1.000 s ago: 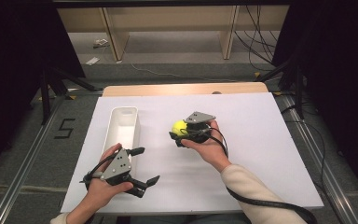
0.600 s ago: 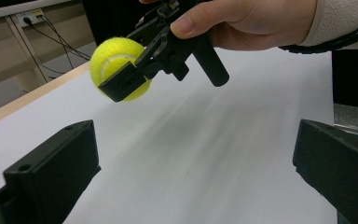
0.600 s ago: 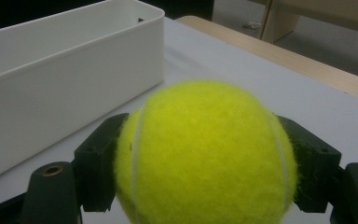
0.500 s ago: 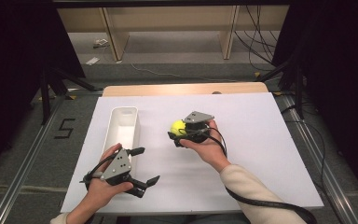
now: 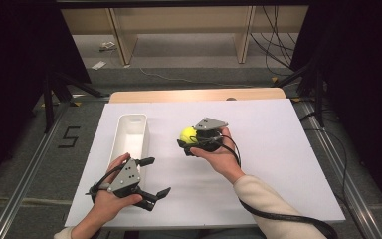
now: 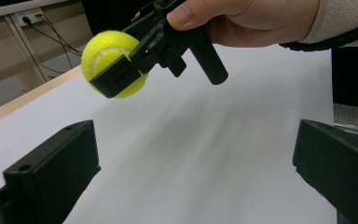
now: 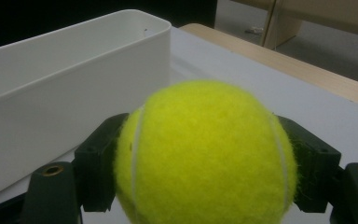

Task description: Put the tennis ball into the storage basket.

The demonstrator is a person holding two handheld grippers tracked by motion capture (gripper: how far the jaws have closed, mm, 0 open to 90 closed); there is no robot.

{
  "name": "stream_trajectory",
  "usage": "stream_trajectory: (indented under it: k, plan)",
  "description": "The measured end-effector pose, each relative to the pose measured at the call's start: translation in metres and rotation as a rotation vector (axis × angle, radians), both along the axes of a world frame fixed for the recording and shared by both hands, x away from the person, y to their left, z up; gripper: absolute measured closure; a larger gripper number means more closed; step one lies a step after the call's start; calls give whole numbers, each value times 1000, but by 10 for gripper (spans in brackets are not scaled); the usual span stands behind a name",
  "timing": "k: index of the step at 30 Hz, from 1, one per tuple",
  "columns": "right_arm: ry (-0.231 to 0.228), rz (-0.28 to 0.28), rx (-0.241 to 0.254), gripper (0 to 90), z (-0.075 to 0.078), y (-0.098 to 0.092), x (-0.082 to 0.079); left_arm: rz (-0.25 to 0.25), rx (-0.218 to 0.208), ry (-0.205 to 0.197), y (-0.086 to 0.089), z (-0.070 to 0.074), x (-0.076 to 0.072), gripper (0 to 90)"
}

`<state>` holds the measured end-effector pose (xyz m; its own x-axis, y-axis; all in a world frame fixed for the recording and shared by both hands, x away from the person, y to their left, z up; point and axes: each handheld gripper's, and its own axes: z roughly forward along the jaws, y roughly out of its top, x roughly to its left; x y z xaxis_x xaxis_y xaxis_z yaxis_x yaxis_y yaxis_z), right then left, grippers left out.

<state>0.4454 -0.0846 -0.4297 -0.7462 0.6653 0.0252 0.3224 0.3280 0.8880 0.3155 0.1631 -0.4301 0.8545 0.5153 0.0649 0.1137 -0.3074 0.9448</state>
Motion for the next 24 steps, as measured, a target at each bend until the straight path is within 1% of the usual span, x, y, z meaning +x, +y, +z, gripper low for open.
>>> stream_trajectory:
  k: [16, 24]
  plan:
    - [-8, 24, 12, 258, 5, 11, -3, 1, 2, 0, 0, 0, 0, 0]
    - [-4, 28, 17, 259, 6, 16, -3, 1, 2, 0, 0, 0, 0, 0]
